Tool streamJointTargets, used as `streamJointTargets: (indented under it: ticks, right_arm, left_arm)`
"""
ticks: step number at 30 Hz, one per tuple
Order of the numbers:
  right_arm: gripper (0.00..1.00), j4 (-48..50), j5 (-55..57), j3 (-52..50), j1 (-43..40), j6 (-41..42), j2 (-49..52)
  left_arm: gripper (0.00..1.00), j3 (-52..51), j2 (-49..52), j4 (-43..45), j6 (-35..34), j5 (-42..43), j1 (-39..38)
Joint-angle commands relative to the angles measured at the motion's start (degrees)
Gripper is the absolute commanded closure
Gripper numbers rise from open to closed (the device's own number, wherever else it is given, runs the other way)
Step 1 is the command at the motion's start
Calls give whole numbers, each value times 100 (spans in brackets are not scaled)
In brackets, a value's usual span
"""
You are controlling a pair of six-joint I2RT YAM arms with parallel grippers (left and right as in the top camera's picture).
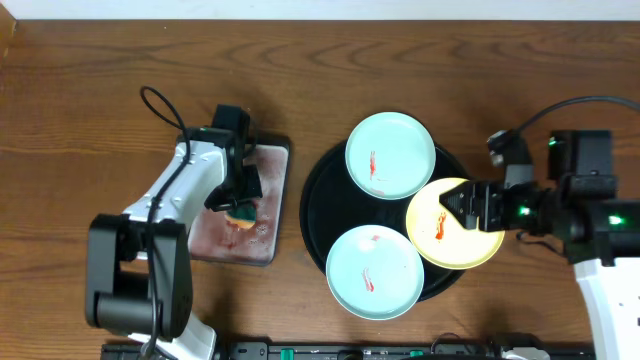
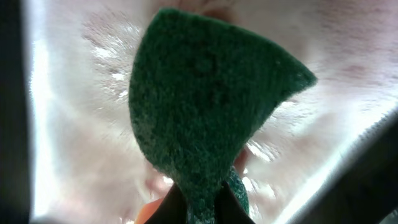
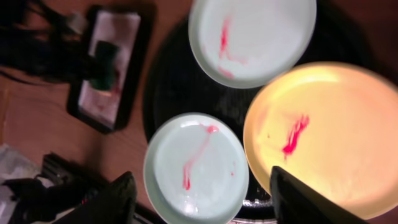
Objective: Clean dirty plates on tray and stack at the side
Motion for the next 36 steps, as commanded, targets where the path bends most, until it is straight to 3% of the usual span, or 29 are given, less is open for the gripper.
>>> streamJointTargets:
  ticks: [1,6,10,20,22,25,26,32,36]
  right_arm:
    - [36,72,756,-603,435,516,-9]
    - [48,522,881,-1296,931,833,20]
    - [51,597,879,-1779,1322,1226,234]
    - [65,1779,1141,-2940,1792,1858,1248]
    - [71,2006,1139,-3023,1792,1858,1425]
    - [96,2402,1137,-3073,1792,1858,1672]
    - [99,2520,1134,-3073,1792,1858,1696]
    - [99,3534,1180,-3064,1790,1856,1672]
    - [99,4004,1998,-3064,1792,1856,1672]
  left_arm:
    - [93,396,-555,-214,118,-153,35]
    - [93,424,-1255,-372,118,-103,35]
    - [93,424,-1867,-531,120,516,35]
    - [93,422,-2288,-981,120,903,35]
    - [92,422,-2288,-1043,120,905,35]
    - [92,422,-2288,-1040,120,903,35]
    - [92,422,-2288,-1038,120,903,35]
    - [93,422,-2288,-1045,118,905,35]
    - [93,422,-2288,-1040,120,999,35]
